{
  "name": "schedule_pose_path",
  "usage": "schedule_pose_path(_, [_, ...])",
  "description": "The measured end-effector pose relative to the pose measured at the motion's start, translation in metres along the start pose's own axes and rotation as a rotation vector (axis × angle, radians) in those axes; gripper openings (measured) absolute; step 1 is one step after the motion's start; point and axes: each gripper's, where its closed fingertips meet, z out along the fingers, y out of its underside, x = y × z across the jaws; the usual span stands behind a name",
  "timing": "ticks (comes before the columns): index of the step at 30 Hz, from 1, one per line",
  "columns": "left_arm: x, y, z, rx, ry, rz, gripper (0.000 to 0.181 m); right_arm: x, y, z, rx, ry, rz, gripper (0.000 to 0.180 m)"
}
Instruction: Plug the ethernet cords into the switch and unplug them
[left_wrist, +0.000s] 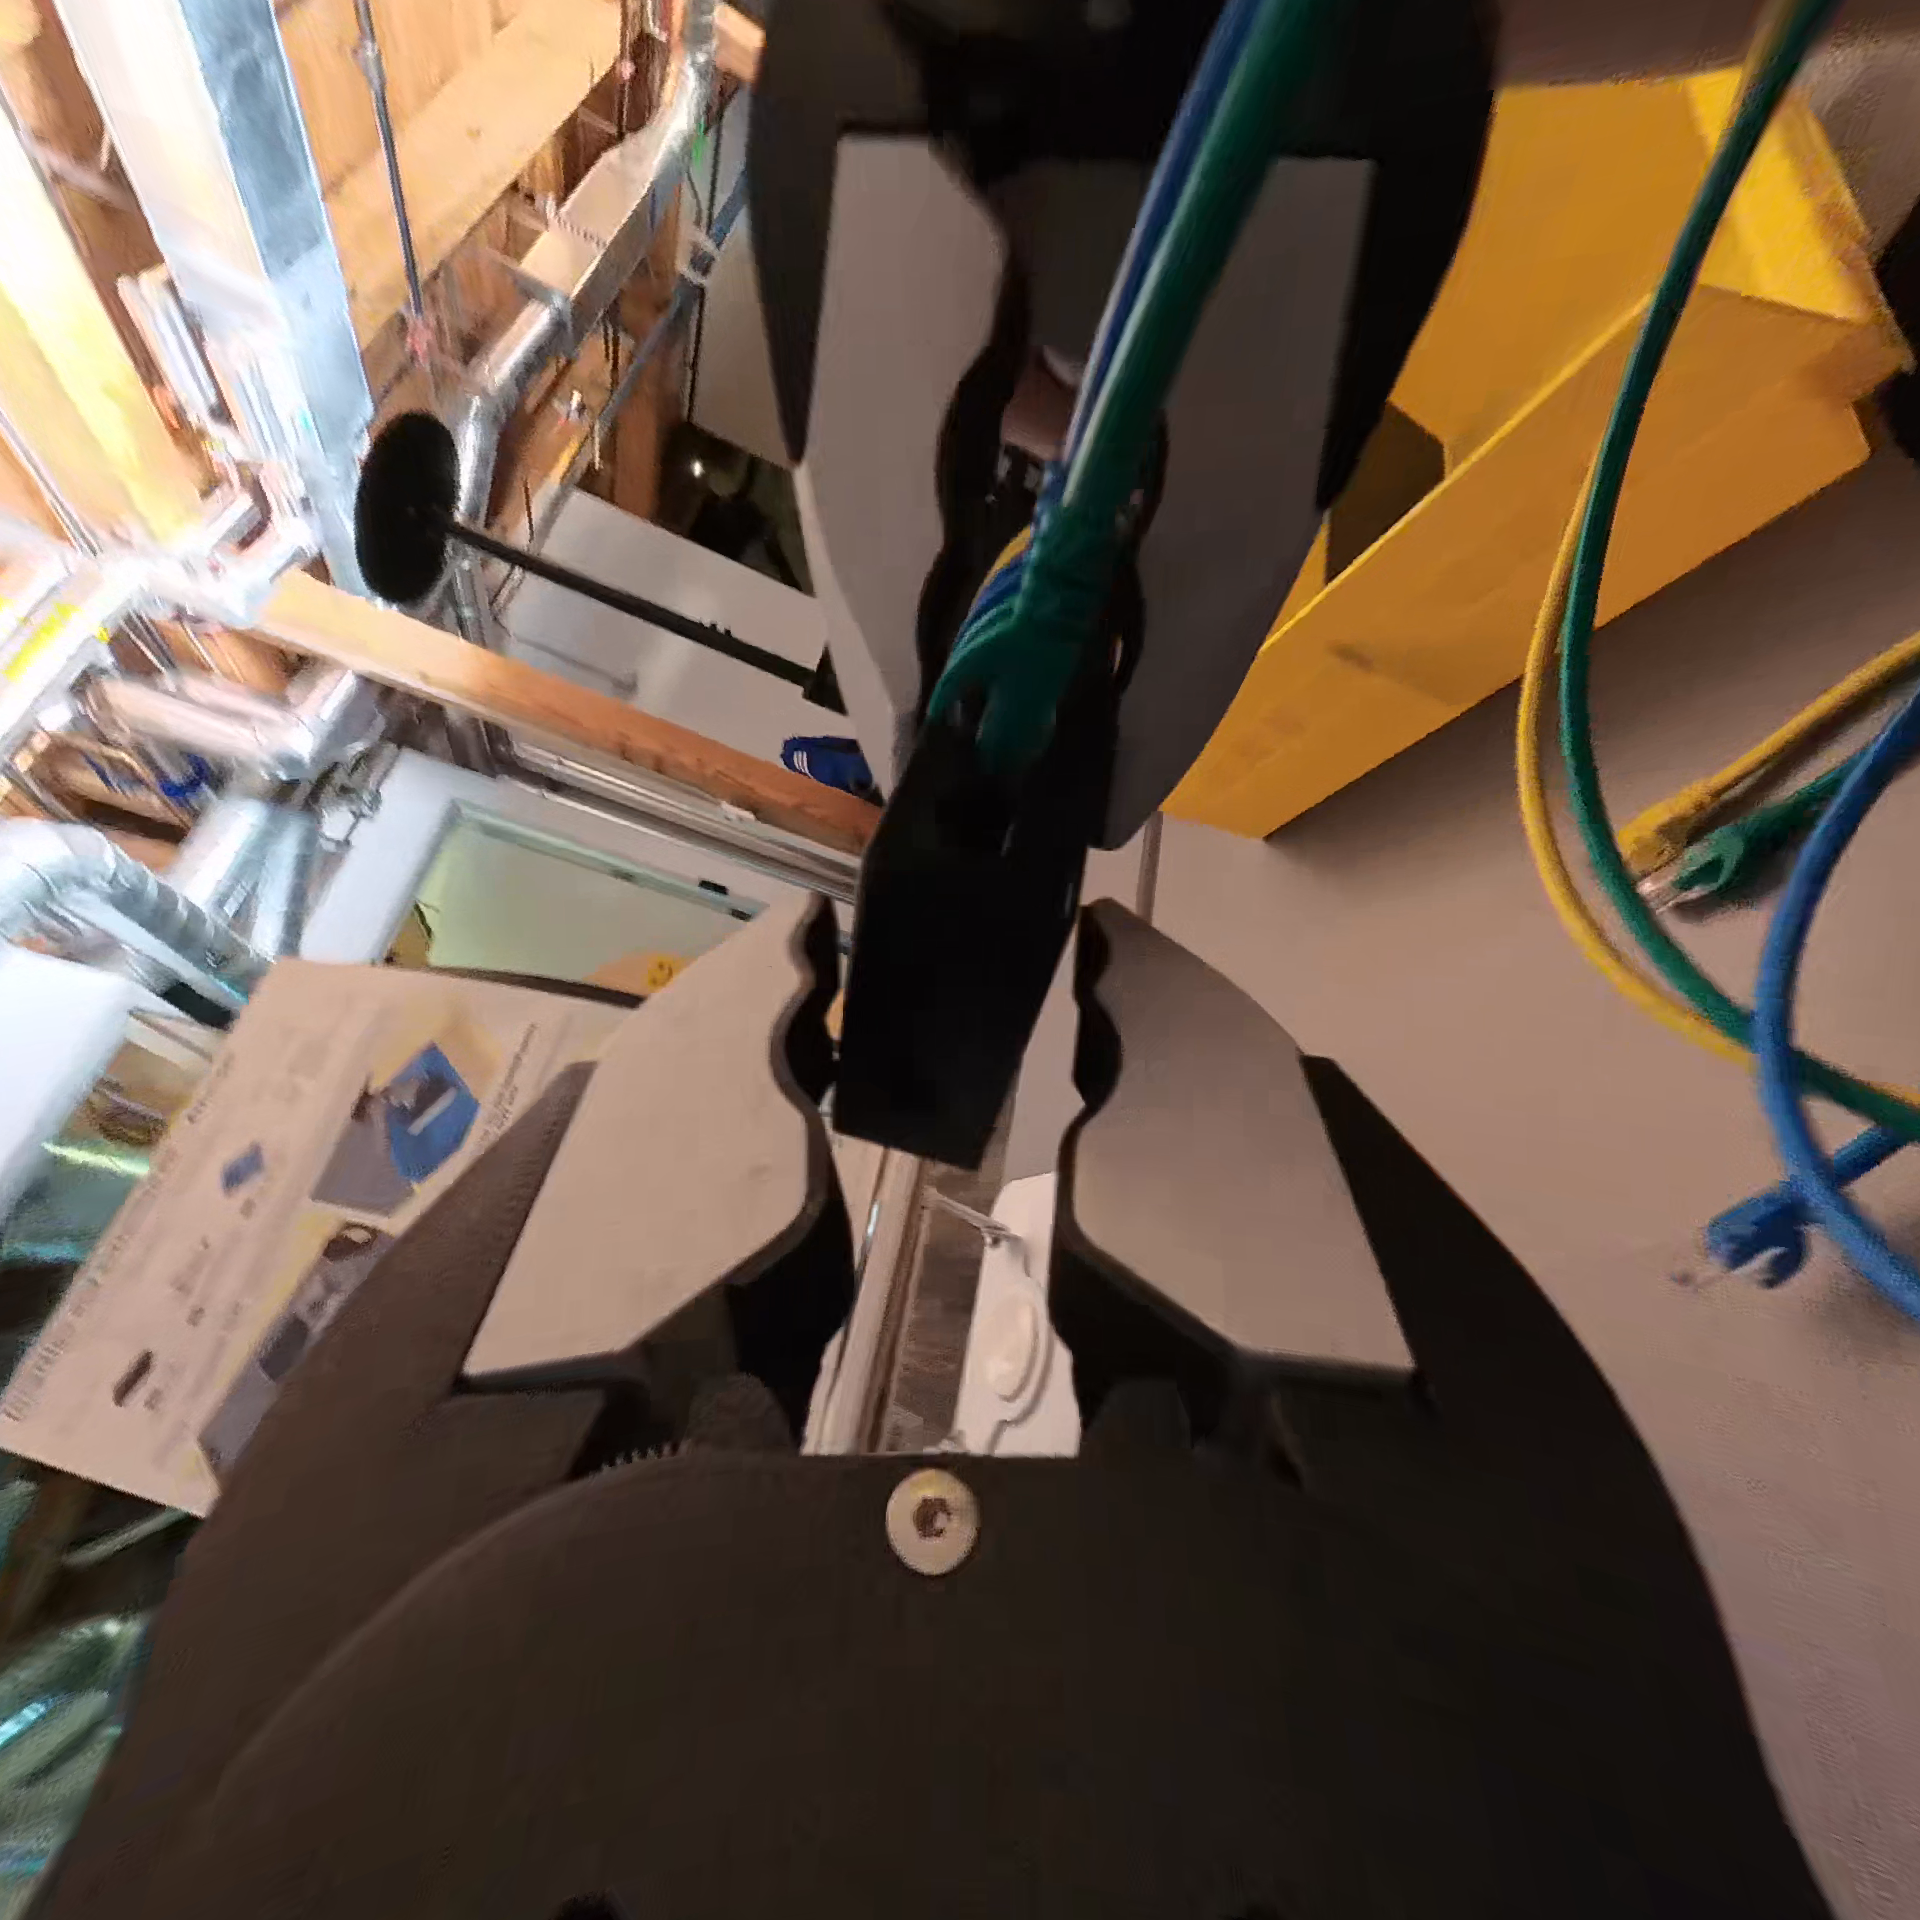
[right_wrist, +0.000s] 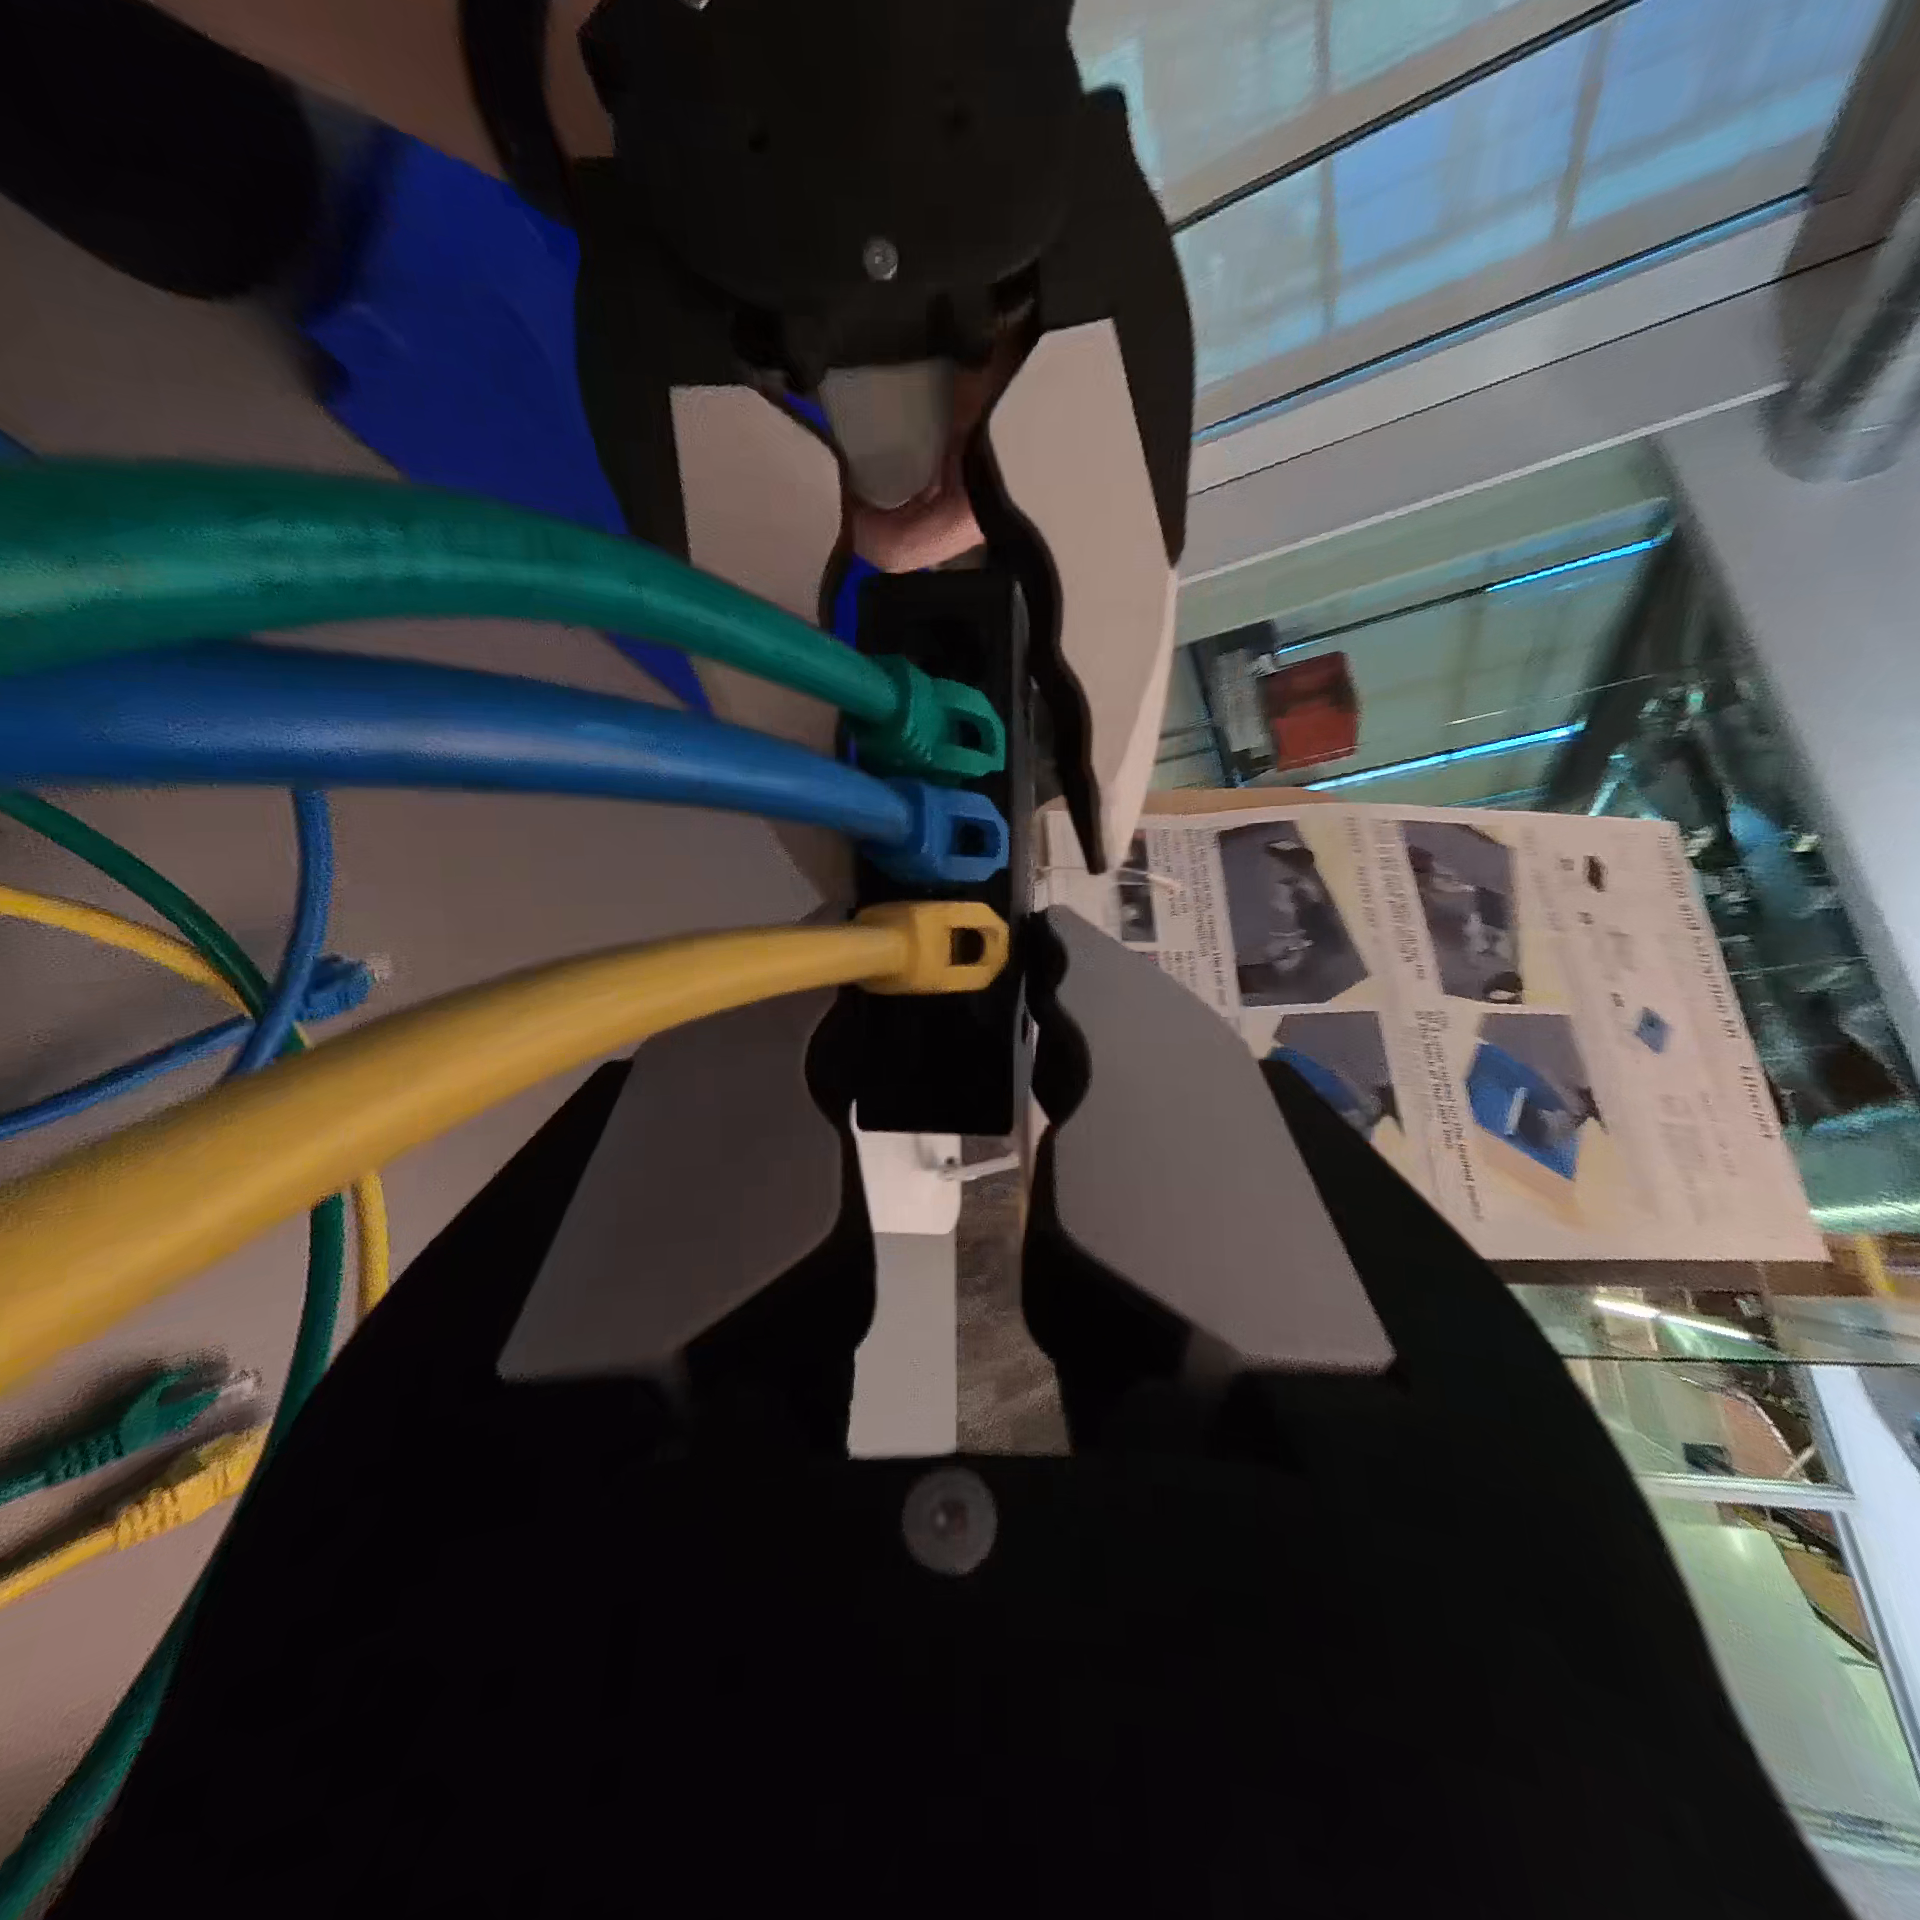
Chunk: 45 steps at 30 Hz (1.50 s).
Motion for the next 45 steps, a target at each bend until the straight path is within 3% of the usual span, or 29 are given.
schedule_pose_path(2, [0.009, -0.005, 0.000, 0.017, 0.027, 0.036, 0.033, -0.008, 0.000, 0.002, -0.015, -0.049, 0.003, 0.030])
schedule_pose_path(10, [0.018, 0.004, 0.008, -0.032, 0.012, 0.164, 0.030, -0.019, 0.006, 0.008, -0.031, -0.101, 0.001, 0.030])
schedule_pose_path(17, [-0.003, 0.022, 0.008, -0.149, -0.099, 0.248, 0.029, 0.004, 0.022, 0.013, -0.066, 0.052, 0.022, 0.041])
schedule_pose_path(23, [-0.027, 0.057, 0.002, -0.312, -0.182, 0.267, 0.029, 0.061, 0.087, -0.047, -0.242, 0.339, 0.136, 0.033])
schedule_pose_path(26, [-0.035, 0.073, -0.001, -0.393, -0.193, 0.235, 0.029, 0.086, 0.069, -0.084, -0.196, 0.444, 0.236, 0.030])
schedule_pose_path(29, [-0.038, 0.080, -0.002, -0.431, -0.194, 0.212, 0.029, 0.074, -0.006, -0.075, 0.000, 0.337, 0.183, 0.030])
schedule_pose_path(32, [-0.035, 0.084, -0.001, -0.458, -0.179, 0.200, 0.029, 0.037, -0.043, -0.034, 0.009, 0.175, 0.062, 0.032])
schedule_pose_path(37, [-0.028, 0.090, 0.002, -0.524, -0.144, 0.233, 0.029, 0.007, -0.025, 0.012, -0.153, 0.080, -0.039, 0.032])
schedule_pose_path(45, [-0.012, 0.070, 0.011, -0.470, -0.092, 0.208, 0.029, -0.004, -0.008, 0.019, -0.241, 0.030, -0.061, 0.032])
